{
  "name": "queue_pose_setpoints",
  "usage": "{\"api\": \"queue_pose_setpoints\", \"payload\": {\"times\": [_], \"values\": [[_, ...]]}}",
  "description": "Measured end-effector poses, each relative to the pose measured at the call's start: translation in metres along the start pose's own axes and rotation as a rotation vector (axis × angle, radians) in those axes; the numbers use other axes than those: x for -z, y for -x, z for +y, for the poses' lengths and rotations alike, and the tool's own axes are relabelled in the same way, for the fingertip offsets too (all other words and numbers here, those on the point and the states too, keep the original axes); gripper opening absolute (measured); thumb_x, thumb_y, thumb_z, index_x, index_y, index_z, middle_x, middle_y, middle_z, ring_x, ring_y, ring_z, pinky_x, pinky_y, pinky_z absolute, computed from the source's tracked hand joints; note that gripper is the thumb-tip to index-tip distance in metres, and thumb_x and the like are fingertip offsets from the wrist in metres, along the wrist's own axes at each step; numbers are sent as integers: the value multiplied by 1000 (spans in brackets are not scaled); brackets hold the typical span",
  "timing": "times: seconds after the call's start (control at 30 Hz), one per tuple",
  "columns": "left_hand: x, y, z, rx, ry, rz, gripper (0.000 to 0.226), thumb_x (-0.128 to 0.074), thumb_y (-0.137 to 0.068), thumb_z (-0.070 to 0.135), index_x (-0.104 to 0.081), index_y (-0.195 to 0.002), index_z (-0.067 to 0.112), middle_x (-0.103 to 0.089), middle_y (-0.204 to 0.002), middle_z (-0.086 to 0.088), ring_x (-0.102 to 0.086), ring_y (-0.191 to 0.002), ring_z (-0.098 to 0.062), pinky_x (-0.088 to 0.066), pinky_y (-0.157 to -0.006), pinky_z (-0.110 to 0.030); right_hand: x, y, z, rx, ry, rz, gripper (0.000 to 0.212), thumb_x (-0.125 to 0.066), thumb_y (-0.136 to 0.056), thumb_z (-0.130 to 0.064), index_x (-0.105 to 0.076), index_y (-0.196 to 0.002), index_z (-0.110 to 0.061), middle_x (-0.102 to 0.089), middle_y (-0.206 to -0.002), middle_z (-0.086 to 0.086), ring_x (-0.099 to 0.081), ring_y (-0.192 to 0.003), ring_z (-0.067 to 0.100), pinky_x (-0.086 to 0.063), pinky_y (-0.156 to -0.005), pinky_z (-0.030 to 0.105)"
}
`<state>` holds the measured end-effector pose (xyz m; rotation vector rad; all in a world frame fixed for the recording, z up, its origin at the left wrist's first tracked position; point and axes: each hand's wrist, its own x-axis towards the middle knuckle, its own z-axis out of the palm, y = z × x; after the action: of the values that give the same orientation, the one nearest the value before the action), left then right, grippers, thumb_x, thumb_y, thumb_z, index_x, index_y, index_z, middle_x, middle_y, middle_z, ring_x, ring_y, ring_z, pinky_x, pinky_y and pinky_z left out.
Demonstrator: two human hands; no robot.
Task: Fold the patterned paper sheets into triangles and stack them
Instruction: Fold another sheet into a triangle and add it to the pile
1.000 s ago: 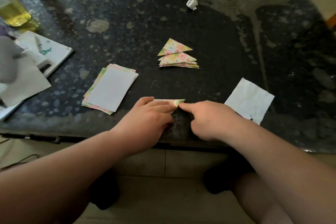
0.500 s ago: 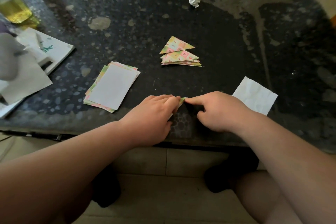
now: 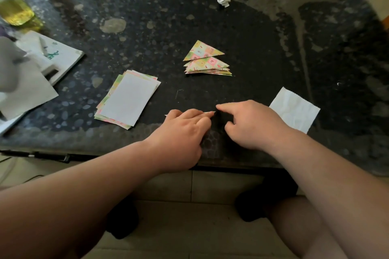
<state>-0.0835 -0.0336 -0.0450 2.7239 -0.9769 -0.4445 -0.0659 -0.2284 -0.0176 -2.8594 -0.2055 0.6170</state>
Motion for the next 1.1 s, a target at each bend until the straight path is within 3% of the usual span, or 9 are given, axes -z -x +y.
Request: {"api": "queue_pose_setpoints", "payload": {"times": [0.23,0.37,0.47,0.53,0.67,0.77,0.87,0.97,1.1], "values": [[-1,2,1,-28,9,17,41,-48,-91,20,-50,-131,13,-39,-159,-4,-24,-152,-18,-23,-121,-33,-1,10,-18,-11,93,-132,79,-51,-92,-22,-21,-159,-50,-48,-156,-6,-52,-136,23,-55,-94,38],[0,10,3,-17,39,-13,55,-48,-96,20,-36,-149,9,-30,-164,-5,-10,-156,-14,-8,-120,-18,-1,14,-27,-31,212,-192,83,-50,-94,-28,-6,-161,-49,-58,-140,-1,-63,-112,25,-59,-81,40],[-1,21,3,22,43,-49,60,-48,-99,30,-27,-154,14,-19,-169,0,-2,-156,-11,-22,-123,-29,-2,13,-30,-60,261,-179,83,-49,-95,-30,-4,-161,-49,-61,-133,-2,-64,-104,24,-58,-74,38],[-3,27,4,31,7,-77,65,-51,-99,42,-26,-154,17,-11,-170,1,2,-157,-12,-16,-125,-32,-3,12,-34,-86,297,-163,83,-48,-94,-29,-4,-162,-48,-62,-130,-2,-63,-104,24,-56,-72,37],[-10,34,11,0,-66,-83,77,-47,-97,62,-23,-156,18,-4,-171,-5,6,-157,-18,-2,-129,-38,0,11,-44,-226,333,-175,69,-52,-92,-29,-32,-158,-37,-64,-125,0,-64,-107,26,-47,-67,34],[-12,37,13,-26,-83,-103,86,-45,-95,69,-15,-159,20,1,-171,-10,10,-157,-24,4,-128,-37,11,1,-39,-263,196,-57,29,-56,-93,-27,-68,-119,-23,-64,-95,0,-60,-83,24,-44,-63,31],[-8,39,13,-46,-80,-150,87,-47,-95,68,-11,-160,24,1,-170,-12,8,-157,-26,0,-126,-36,8,-12,-37,-90,33,59,37,-62,-94,-33,-65,-130,-28,-62,-119,-2,-59,-111,22,-53,-86,35],[2,32,7,-17,23,-147,70,-50,-99,55,-22,-157,29,-21,-167,-2,-14,-156,-21,-22,-125,-38,3,-26,-44,-71,-6,-28,42,-70,-90,-46,-60,-128,-29,-56,-124,-3,-56,-114,20,-54,-94,40],[12,19,-13,164,226,55,29,-57,-100,32,-56,-128,31,-67,-120,6,-62,-112,-19,-51,-94,-38,7,-38,-44,-162,-68,-141,32,-75,-89,-46,-64,-108,-21,-65,-103,-2,-62,-91,18,-55,-77,36]]}}
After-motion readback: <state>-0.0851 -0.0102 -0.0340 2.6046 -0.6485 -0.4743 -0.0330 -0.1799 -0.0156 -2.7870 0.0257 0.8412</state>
